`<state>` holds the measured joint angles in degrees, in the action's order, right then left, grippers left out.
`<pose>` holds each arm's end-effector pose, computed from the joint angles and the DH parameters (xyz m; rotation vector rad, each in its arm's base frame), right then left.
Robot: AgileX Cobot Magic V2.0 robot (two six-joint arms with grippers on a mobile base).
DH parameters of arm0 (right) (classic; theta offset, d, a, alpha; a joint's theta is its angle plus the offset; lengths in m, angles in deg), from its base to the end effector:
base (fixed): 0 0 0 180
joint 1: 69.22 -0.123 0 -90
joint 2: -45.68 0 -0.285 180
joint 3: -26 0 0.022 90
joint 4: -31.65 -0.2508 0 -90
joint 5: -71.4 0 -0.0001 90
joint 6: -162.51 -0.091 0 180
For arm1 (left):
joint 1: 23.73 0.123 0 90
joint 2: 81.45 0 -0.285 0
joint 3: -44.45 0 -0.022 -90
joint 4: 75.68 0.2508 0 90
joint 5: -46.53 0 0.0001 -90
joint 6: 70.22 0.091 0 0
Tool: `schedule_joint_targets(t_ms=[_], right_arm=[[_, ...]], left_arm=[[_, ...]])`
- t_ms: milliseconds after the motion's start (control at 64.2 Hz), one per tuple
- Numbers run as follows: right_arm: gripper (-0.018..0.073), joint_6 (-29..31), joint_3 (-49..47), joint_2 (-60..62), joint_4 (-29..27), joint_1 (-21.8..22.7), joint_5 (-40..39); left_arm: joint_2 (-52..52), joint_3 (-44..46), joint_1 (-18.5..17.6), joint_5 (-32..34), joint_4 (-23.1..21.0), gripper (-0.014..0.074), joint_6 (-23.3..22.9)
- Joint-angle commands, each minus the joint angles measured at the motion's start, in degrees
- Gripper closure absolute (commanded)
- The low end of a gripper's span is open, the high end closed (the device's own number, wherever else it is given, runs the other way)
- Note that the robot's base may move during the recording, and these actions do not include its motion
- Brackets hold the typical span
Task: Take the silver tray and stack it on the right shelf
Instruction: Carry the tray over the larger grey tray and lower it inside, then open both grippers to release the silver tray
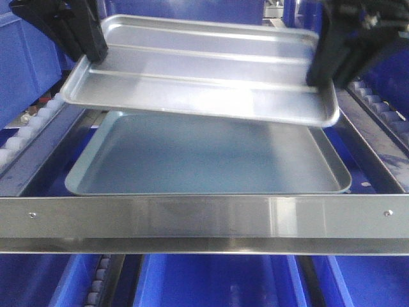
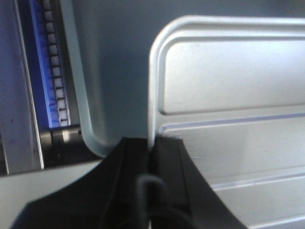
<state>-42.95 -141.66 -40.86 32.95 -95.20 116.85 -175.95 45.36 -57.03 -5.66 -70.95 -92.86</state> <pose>0.2586 0.1244 0.3165 -0.0253 2.5517 0.3318 0.2750 -0.1736 0.3383 0.2771 2.5486 -0.2786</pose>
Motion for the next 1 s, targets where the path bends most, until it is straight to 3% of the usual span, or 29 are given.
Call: schedule_joint_targets(t_ms=[0, 249, 825, 887, 981], right_arm=[[0.0503, 2.99, -7.03, -0.27, 0.93, 2.05, -1.13], [0.0503, 9.3, -19.35, -10.82, 0.93, 6.48, 5.7], [0.0499, 9.39, -19.76, -25.3, 0.93, 6.79, 0.37], [0.0488, 9.39, -19.76, -25.3, 0.93, 6.79, 0.32], [0.0386, 9.39, -19.76, -25.24, 0.93, 6.79, 0.45]], left_arm=[[0.65, 2.52, 2.29, 5.7, -1.62, 0.0691, 2.21], [-8.08, 7.52, 3.73, 8.31, -3.42, 0.0691, 3.39], [-22.46, 9.5, 3.99, 11.95, -2.18, 0.0689, 3.39], [-22.57, 9.5, 3.99, 12.51, -2.18, 0.0644, 3.39], [-22.57, 9.54, 3.99, 13.34, -2.18, 0.0499, 3.39]])
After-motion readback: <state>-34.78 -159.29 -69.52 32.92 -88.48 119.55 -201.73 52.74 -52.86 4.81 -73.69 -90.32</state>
